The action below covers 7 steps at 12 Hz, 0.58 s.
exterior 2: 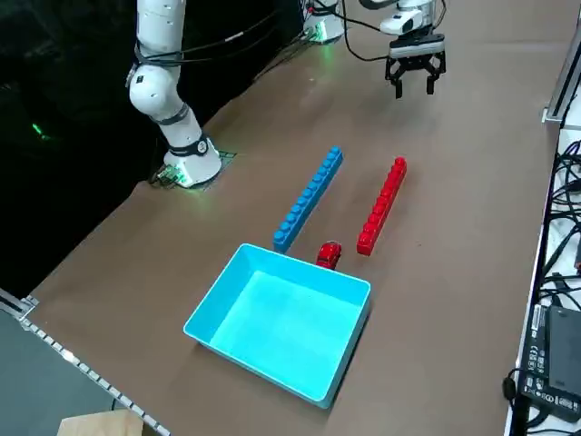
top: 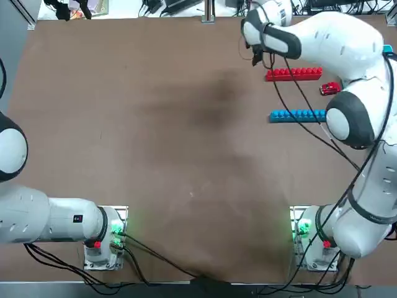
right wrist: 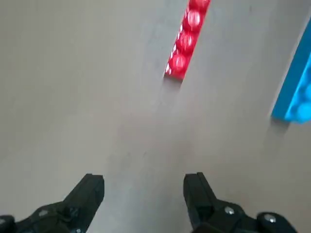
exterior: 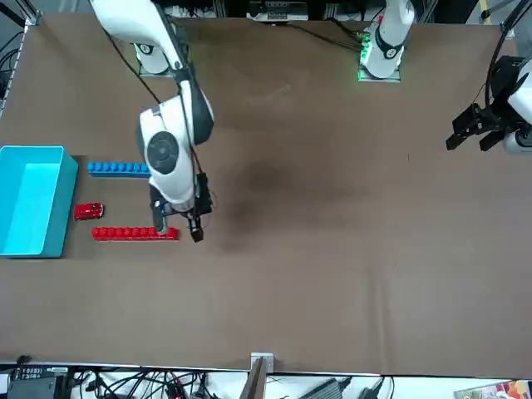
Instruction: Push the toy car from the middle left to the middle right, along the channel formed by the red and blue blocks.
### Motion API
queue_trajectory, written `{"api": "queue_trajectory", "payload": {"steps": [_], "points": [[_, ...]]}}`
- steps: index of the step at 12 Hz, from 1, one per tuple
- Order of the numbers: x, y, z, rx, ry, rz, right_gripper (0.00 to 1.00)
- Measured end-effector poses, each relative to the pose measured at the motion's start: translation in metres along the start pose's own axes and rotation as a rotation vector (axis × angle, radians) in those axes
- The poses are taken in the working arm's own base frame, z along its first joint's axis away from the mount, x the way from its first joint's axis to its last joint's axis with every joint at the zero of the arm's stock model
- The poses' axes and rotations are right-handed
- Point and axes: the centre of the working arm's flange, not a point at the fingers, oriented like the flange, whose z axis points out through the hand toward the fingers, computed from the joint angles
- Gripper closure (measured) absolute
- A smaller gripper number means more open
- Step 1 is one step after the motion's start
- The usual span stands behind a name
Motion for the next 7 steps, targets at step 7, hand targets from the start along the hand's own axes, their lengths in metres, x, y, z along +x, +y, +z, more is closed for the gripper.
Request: {"api": "queue_trajectory", "payload": {"steps": [7], "points": [[0.116, 0.018, -0.05, -0.054, -0.023, -0.384, 0.0]]}}
